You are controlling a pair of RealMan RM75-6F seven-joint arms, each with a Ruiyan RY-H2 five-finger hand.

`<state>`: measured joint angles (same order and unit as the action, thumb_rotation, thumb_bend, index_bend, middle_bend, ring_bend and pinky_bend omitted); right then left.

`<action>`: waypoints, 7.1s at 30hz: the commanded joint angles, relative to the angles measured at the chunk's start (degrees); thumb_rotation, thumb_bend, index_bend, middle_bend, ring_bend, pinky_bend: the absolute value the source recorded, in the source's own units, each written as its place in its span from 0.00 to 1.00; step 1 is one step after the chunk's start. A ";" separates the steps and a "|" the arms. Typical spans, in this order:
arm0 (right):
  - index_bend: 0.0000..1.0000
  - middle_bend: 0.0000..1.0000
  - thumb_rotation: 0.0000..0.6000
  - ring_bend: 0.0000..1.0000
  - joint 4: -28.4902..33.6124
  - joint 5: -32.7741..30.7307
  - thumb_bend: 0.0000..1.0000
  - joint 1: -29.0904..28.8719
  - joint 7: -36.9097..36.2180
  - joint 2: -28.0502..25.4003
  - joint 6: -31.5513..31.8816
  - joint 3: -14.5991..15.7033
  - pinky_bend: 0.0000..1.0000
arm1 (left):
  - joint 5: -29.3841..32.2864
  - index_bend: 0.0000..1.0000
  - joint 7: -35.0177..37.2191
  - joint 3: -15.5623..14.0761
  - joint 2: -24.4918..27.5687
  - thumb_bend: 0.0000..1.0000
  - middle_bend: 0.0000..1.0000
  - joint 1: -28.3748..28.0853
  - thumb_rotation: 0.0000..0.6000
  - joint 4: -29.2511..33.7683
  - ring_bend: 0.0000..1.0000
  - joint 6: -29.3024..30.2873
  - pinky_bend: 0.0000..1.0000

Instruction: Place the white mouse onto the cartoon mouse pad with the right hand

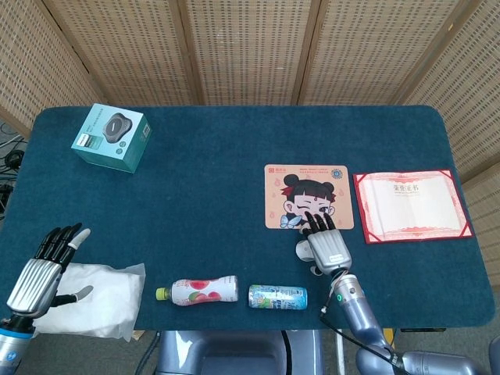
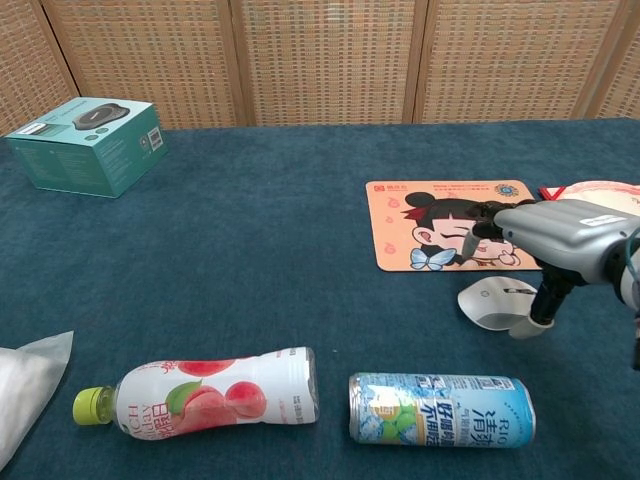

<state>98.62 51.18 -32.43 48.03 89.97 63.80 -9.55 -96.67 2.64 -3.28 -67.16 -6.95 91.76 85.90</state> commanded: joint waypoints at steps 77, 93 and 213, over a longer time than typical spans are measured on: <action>0.54 0.01 1.00 0.00 -9.11 0.29 0.00 -5.00 -2.74 3.02 3.22 3.16 0.00 | -0.51 0.00 -0.13 -0.33 0.02 0.15 0.00 -0.24 1.00 0.13 0.00 -0.16 0.00; 0.55 0.01 1.00 0.00 -14.64 7.00 0.00 -8.81 -3.85 0.81 -2.23 3.23 0.00 | 0.32 0.00 -0.52 -0.14 -0.32 0.15 0.00 -0.48 1.00 -0.04 0.00 -1.04 0.00; 0.06 0.00 1.00 0.00 -9.57 16.25 0.00 7.40 -25.26 -15.81 9.32 3.95 0.00 | 6.06 0.00 -2.93 1.18 -1.07 0.15 0.00 -1.29 1.00 -0.44 0.00 -4.79 0.00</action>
<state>89.31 66.73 -25.97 23.64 74.25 72.20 -6.29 -90.61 -0.31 -2.11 -68.23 -8.24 91.31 81.11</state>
